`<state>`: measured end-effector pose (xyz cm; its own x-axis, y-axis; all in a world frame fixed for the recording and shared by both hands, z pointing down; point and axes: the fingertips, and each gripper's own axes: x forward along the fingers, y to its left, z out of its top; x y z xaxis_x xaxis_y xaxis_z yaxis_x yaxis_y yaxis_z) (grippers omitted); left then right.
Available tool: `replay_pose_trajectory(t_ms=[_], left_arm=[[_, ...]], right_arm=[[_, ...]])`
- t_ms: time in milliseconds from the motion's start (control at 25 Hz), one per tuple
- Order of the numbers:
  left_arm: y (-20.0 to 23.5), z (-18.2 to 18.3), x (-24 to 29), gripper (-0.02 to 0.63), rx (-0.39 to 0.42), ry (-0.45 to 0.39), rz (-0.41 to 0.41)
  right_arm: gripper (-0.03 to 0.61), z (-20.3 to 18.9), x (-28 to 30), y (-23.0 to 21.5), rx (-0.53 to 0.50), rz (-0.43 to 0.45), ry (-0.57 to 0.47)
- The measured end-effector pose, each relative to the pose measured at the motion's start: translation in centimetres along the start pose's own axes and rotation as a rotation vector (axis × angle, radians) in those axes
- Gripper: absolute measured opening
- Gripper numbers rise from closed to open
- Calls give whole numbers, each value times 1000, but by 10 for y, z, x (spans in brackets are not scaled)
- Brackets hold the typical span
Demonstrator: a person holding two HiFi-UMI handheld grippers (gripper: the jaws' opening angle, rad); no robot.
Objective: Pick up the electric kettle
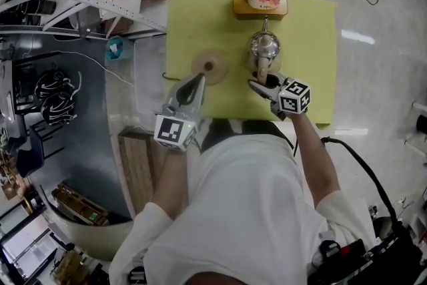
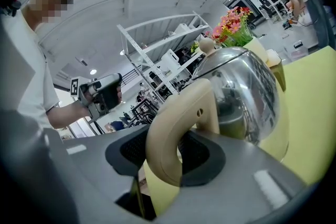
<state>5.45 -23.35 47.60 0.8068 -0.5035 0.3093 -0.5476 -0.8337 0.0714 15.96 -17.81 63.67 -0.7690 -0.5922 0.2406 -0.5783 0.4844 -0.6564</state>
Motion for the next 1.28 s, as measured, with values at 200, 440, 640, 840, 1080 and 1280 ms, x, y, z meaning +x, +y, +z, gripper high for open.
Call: replay_pose_trajectory(t_ms=[200,440,640,840,1080,1280], left_arm=[[-1,-5,6,3,2,9,-10],[0,-7,8,3,-8,21,-18],[-3,-11,11,3,7,36,-34],[-4,-17,12,3,-8,43,-37],[-6,-20,11,3,-8,52,-42],[-9,-21,9,3,-16,56,-45]], right_arm=[[152,-5,-1,-9,3,-13,-5],[152,-10,0,-12,11,-24,-4],[152,-14,0,-12,2,-26,-4],[152,-23,1,-13,-4,-37,7],[150,-29,-1,-13,-2,-48,13],[149,-39,0,-12,-9,-66,32]])
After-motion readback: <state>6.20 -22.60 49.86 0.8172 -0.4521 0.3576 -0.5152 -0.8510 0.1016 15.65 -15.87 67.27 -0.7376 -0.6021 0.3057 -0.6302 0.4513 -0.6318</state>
